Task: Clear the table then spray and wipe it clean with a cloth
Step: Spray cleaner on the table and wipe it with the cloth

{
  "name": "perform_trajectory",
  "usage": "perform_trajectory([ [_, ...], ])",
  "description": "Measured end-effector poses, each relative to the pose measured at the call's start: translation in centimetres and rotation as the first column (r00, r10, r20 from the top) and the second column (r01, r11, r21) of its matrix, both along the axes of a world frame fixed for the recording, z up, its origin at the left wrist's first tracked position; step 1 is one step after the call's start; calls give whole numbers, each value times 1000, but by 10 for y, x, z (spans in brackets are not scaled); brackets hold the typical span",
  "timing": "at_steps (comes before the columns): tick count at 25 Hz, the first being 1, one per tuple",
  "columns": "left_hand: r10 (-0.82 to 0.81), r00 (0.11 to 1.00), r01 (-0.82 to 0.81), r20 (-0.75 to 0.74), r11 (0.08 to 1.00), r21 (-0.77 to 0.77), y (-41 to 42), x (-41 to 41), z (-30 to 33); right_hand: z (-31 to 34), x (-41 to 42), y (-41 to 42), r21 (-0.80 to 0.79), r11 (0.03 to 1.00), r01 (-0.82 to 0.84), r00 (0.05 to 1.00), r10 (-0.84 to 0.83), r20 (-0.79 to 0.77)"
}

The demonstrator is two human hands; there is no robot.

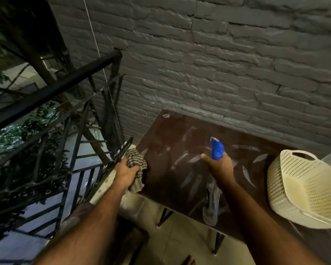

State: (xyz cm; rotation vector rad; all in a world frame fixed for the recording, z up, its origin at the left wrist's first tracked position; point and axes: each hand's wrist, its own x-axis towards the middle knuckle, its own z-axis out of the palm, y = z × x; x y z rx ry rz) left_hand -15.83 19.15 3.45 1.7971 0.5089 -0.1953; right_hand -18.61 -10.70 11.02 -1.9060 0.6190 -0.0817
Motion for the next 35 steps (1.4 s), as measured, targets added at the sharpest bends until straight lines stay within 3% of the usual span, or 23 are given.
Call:
perform_trajectory([
  [10, 2, 1000, -2, 0, 997, 72, -60, 92, -52, 8, 90, -47, -81, 982, -168, 986, 168, -4],
  [17, -20, 999, 14, 40, 990, 138, -86, 168, -12, -8, 143, -30, 85, 956, -280, 957, 285, -57],
  [21, -86, 994, 74, 72, 985, 159, -80, 245, -16, -11, 194, -19, -44, 933, -357, 929, 350, -118],
  [25, -302, 945, 231, 124, 886, 402, -85, 336, -41, -19, 267, -8, -132, 914, -384, 919, 364, -150],
  [28, -421, 893, 318, 158, 841, 437, -101, 396, -59, -44, 313, -7, -131, 917, -377, 919, 353, -178],
  [31, -432, 878, 301, 207, 833, 464, -102, 439, -91, -63, 328, -13, -125, 934, -335, 933, 310, -185],
  [35, -366, 927, 236, 80, 736, 634, -97, 483, -133, -76, 329, -21, -52, 965, -257, 955, 245, -165],
])
